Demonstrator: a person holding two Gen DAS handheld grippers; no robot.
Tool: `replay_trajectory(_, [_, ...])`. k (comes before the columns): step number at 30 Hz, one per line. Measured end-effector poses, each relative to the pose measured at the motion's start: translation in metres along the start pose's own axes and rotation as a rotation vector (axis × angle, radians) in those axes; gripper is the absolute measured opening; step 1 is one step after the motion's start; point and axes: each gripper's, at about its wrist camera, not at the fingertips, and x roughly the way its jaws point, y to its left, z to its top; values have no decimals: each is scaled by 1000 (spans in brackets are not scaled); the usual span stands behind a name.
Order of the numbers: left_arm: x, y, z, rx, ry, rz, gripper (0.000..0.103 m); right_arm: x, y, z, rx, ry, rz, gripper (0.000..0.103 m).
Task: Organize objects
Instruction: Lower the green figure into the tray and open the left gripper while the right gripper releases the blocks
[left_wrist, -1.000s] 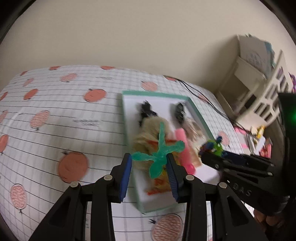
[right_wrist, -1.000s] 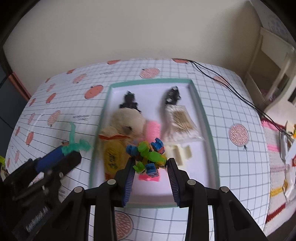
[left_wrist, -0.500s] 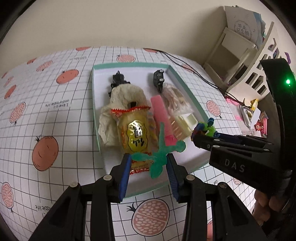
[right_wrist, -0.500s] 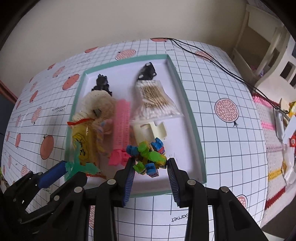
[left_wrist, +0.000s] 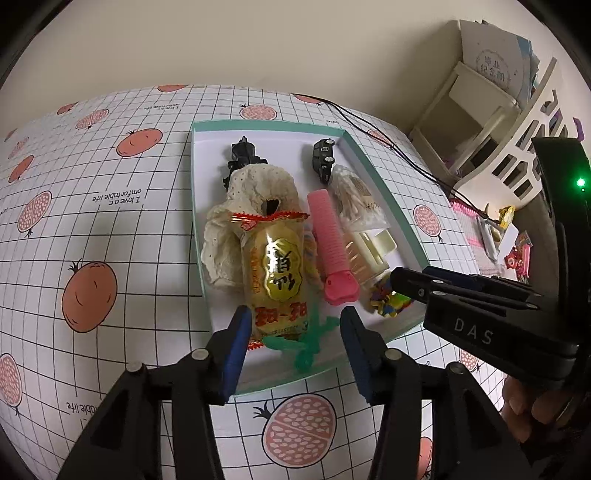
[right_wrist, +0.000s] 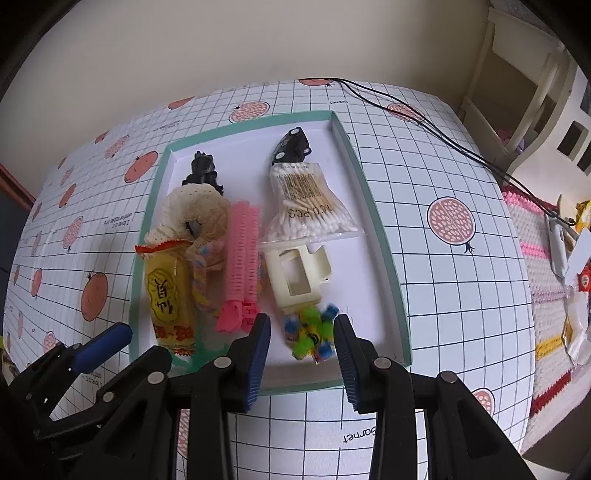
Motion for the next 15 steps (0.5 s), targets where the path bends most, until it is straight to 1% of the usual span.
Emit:
replay_trajectory(4, [-9, 6, 0, -22, -27, -2, 51, -1, 1, 0, -1, -5, -4, 39])
replay_trajectory(8, [-25, 20, 0, -59, -86, 47, 51, -6, 4, 0, -3, -25, 6, 39])
replay_trajectory(12, [-41, 40, -1, -110, -131, 82, 51, -16, 15, 1, -16, -60, 16, 39])
replay_trajectory(13, [-45, 45, -1, -122, -138, 90, 54, -18, 20, 1, -28, -69, 16, 39])
replay_trajectory(14, [-48, 50, -2, -132, -145, 97, 60, -20, 24, 1, -37, -77, 12, 39])
replay_trajectory(15, [-52, 54, -2, -144, -153, 103, 63, -22, 28, 1, -48, -86, 2, 40])
